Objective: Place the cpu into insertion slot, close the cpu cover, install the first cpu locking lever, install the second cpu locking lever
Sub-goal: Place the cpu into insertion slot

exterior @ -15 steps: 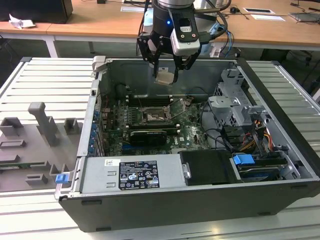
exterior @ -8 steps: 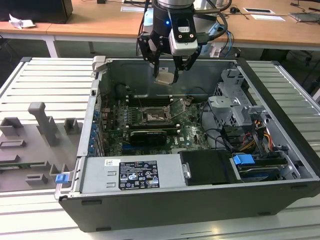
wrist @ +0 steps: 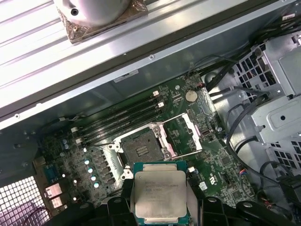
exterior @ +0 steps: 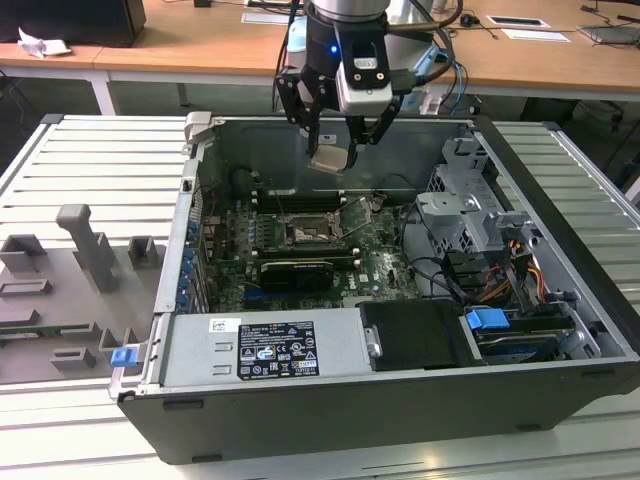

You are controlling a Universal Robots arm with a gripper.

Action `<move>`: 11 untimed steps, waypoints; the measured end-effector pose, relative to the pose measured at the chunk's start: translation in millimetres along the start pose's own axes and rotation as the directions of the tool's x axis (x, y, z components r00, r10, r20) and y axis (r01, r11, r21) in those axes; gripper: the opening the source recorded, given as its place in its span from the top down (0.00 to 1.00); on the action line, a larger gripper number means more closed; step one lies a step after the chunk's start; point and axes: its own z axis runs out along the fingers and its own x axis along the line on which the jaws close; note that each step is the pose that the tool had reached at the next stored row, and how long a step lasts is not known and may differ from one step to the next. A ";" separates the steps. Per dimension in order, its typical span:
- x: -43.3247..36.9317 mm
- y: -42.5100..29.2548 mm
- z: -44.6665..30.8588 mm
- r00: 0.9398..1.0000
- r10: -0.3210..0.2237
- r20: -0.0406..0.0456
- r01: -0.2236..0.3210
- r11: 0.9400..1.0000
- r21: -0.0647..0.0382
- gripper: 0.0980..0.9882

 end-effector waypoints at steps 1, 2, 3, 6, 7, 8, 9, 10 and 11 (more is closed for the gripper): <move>0.0 0.0 0.2 1.000 0.001 0.000 -0.001 1.000 0.000 0.52; 0.0 -0.1 0.3 1.000 0.003 0.000 -0.003 1.000 0.000 0.52; 0.0 0.0 0.4 1.000 0.008 0.001 -0.008 1.000 0.000 0.52; 0.0 0.0 0.6 1.000 0.025 0.002 -0.025 1.000 -0.001 0.52; 0.0 0.0 0.6 1.000 0.030 0.003 -0.030 1.000 -0.001 0.52; 0.0 -0.1 0.6 0.999 0.034 0.003 -0.034 0.999 -0.001 0.52; 0.0 -0.1 0.6 0.999 0.039 0.003 -0.039 0.999 -0.001 0.52; 0.0 -0.1 0.6 0.999 0.042 0.004 -0.042 0.999 -0.001 0.52; 0.0 -0.1 0.7 0.999 0.049 0.004 -0.049 0.999 -0.001 0.52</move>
